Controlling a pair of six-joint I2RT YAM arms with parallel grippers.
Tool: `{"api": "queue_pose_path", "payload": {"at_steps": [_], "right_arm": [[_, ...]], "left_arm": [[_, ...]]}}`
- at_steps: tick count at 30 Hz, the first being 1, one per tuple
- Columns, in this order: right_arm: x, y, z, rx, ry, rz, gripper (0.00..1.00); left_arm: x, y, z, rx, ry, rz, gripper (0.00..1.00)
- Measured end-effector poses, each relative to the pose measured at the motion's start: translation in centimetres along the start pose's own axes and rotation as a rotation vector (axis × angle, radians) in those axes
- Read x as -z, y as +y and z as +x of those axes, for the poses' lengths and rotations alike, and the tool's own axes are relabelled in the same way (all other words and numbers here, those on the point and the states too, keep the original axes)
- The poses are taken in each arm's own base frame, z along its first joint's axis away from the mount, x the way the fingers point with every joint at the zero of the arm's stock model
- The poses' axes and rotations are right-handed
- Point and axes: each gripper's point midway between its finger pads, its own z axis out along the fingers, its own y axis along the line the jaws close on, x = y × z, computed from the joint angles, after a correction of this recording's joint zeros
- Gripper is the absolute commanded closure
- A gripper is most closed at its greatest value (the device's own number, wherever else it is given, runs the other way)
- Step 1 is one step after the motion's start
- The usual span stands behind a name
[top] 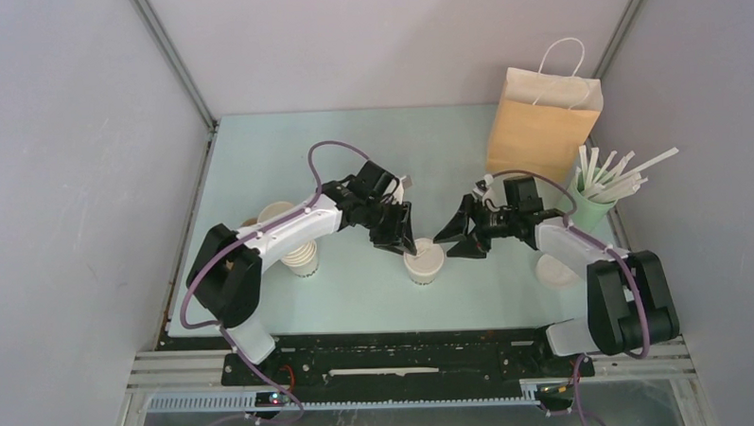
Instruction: Pack the takeout coffee
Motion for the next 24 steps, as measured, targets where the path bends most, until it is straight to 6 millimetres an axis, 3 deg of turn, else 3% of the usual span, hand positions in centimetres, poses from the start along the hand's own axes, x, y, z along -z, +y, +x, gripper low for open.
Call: {"api": "queue_pose_path", "payload": {"at_steps": [6, 10, 12, 14, 19, 24], "right_arm": [[0.0, 0.5, 0.7, 0.048, 0.015, -0.006, 0.24], [-0.7, -2.6, 2.6, -0.023, 0.053, 0.030, 0.30], [-0.8, -3.0, 3.4, -0.054, 0.083, 0.002, 0.31], [-0.8, -2.8, 3.2, -0.031, 0.078, -0.012, 0.30], [-0.1, -2.1, 3.1, 0.003, 0.034, 0.014, 0.17], [0.2, 0.0, 3.4, 0.071, 0.024, -0.008, 0.15]], "left_arm": [[0.1, 0.2, 0.1, -0.006, 0.003, -0.011, 0.57], [0.1, 0.2, 0.1, -0.007, 0.003, -0.010, 0.58], [0.0, 0.1, 0.2, -0.008, 0.006, -0.006, 0.58], [-0.1, 0.1, 0.3, -0.009, 0.007, -0.001, 0.59], [0.0, 0.0, 0.2, -0.011, 0.003, 0.002, 0.59], [0.1, 0.0, 0.2, -0.011, 0.002, 0.002, 0.59]]}}
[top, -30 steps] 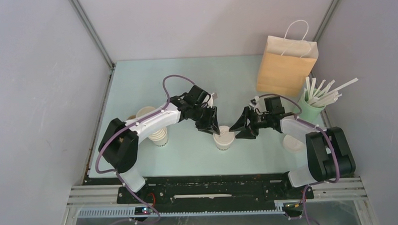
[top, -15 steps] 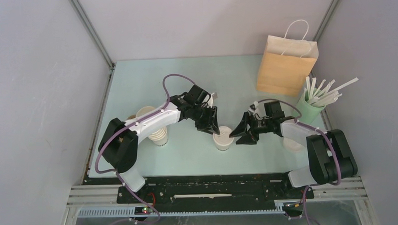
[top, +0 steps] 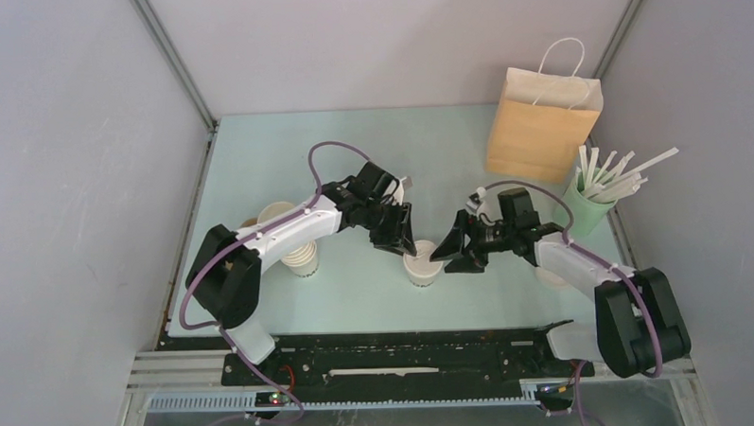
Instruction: Pack the takeout coffee
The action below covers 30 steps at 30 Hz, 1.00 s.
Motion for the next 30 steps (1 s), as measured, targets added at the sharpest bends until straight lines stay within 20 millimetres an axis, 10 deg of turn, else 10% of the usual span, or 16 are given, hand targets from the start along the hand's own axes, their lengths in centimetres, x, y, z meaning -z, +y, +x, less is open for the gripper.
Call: {"api": "queue_pose_path", "payload": {"at_steps": [7, 23, 30], "right_arm": [[-2.9, -1.3, 2.8, -0.014, 0.112, 0.065, 0.26], [-0.8, 0.6, 0.0, 0.006, -0.026, -0.008, 0.16], [-2.0, -2.9, 0.4, -0.098, 0.025, 0.019, 0.27]], "left_arm": [[0.0, 0.0, 0.1, 0.000, 0.003, 0.001, 0.60], [0.0, -0.1, 0.0, -0.006, -0.011, 0.007, 0.60], [-0.1, 0.0, 0.2, -0.006, -0.008, 0.011, 0.60]]}}
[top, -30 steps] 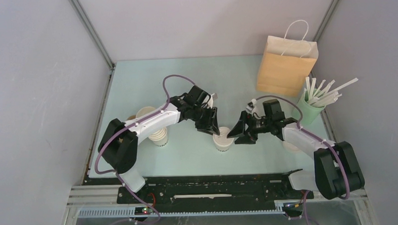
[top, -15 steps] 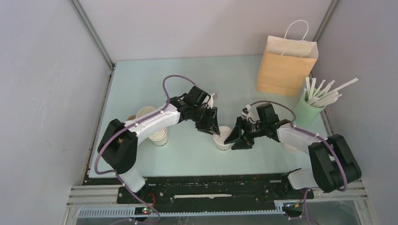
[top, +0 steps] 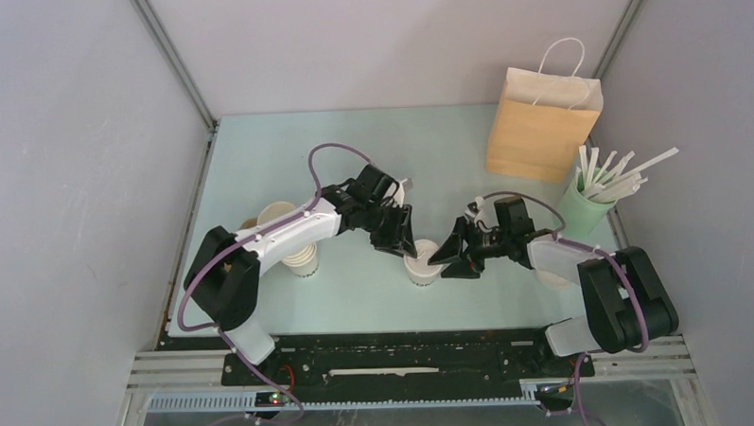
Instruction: Pack the takeout coffee
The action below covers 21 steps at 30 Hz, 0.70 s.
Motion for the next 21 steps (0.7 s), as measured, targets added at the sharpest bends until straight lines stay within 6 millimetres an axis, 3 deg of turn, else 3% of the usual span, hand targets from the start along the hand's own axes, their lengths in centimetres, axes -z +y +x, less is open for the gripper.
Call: {"api": "queue_pose_path", "payload": {"at_steps": [4, 9, 14, 21], "right_arm": [[0.1, 0.1, -0.1, 0.028, 0.005, -0.024, 0.27], [1.1, 0.8, -0.4, 0.040, -0.031, -0.017, 0.19], [2.5, 1.8, -1.7, 0.059, -0.095, -0.040, 0.24], [1.8, 0.5, -1.5, -0.001, -0.056, -0.026, 0.29]], "left_arm": [[0.0, -0.2, 0.2, -0.004, 0.004, 0.003, 0.60], [0.1, -0.2, 0.4, -0.004, 0.011, -0.003, 0.60], [0.3, -0.1, 0.5, 0.000, 0.018, -0.013, 0.54], [1.3, 0.4, 0.4, -0.013, 0.028, -0.073, 0.41]]}}
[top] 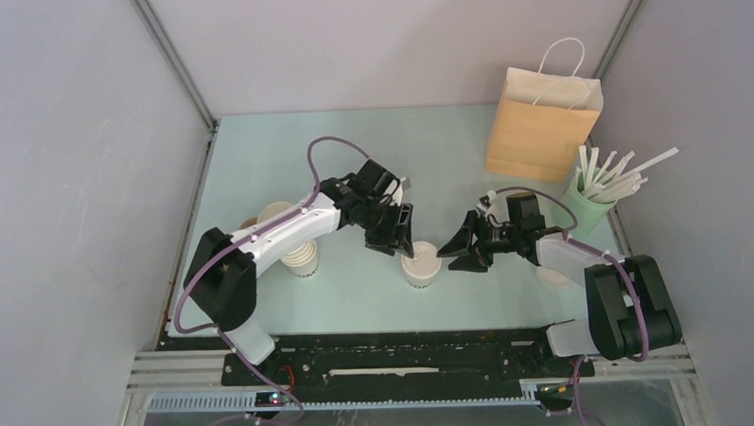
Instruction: Pack the takeout coffee
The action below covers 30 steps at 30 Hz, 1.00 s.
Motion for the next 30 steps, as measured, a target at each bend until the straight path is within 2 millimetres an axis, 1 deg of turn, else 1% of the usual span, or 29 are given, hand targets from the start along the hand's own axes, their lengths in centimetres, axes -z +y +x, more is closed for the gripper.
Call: {"api": "queue_pose_path", "payload": {"at_steps": [4, 7, 10, 12, 14, 16, 17, 19, 20, 22, 26, 28, 30], "right_arm": [[0.0, 0.1, -0.1, 0.000, -0.004, 0.002, 0.29], [0.1, 0.2, -0.2, -0.004, -0.005, 0.006, 0.22], [0.4, 0.5, -0.1, -0.006, -0.015, 0.035, 0.14], [0.9, 1.5, -0.4, 0.015, -0.032, 0.052, 0.10], [1.7, 3.4, -1.0, 0.074, -0.062, 0.060, 0.05], [2.5, 5.3, -1.8, 0.143, -0.097, 0.070, 0.01], [2.9, 6.3, -2.0, 0.185, -0.114, 0.085, 0.00], [3.4, 7.8, -2.2, 0.256, -0.132, 0.124, 0.00], [3.5, 8.2, -2.0, 0.286, -0.133, 0.150, 0.00], [3.2, 8.6, -1.2, 0.333, -0.118, 0.201, 0.00], [2.4, 8.5, 1.2, 0.435, -0.060, 0.348, 0.00], [1.9, 8.9, 1.9, 0.505, -0.041, 0.419, 0.00], [1.4, 9.5, 2.3, 0.574, -0.030, 0.481, 0.00]], "left_arm": [[1.0, -0.2, -0.7, -0.012, -0.013, -0.025, 0.35], [2.2, -0.9, -1.5, -0.022, -0.045, -0.025, 0.30], [4.0, -1.6, -2.0, -0.036, -0.089, -0.022, 0.24], [5.5, -2.1, -2.2, -0.045, -0.120, -0.021, 0.23], [7.1, -2.7, -2.4, -0.056, -0.154, -0.016, 0.21], [9.4, -3.4, -2.6, -0.070, -0.207, -0.012, 0.16], [10.5, -3.7, -2.6, -0.078, -0.233, -0.007, 0.12], [13.5, -4.3, -2.4, -0.095, -0.313, -0.001, 0.09], [15.4, -4.5, -2.2, -0.103, -0.366, 0.001, 0.08], [19.5, -4.7, -1.5, -0.114, -0.479, 0.004, 0.08], [26.5, -4.2, -0.7, -0.098, -0.670, -0.016, 0.08], [29.1, -3.9, -0.4, -0.085, -0.746, -0.034, 0.08], [30.7, -3.9, -0.3, -0.080, -0.794, -0.045, 0.08]]}}
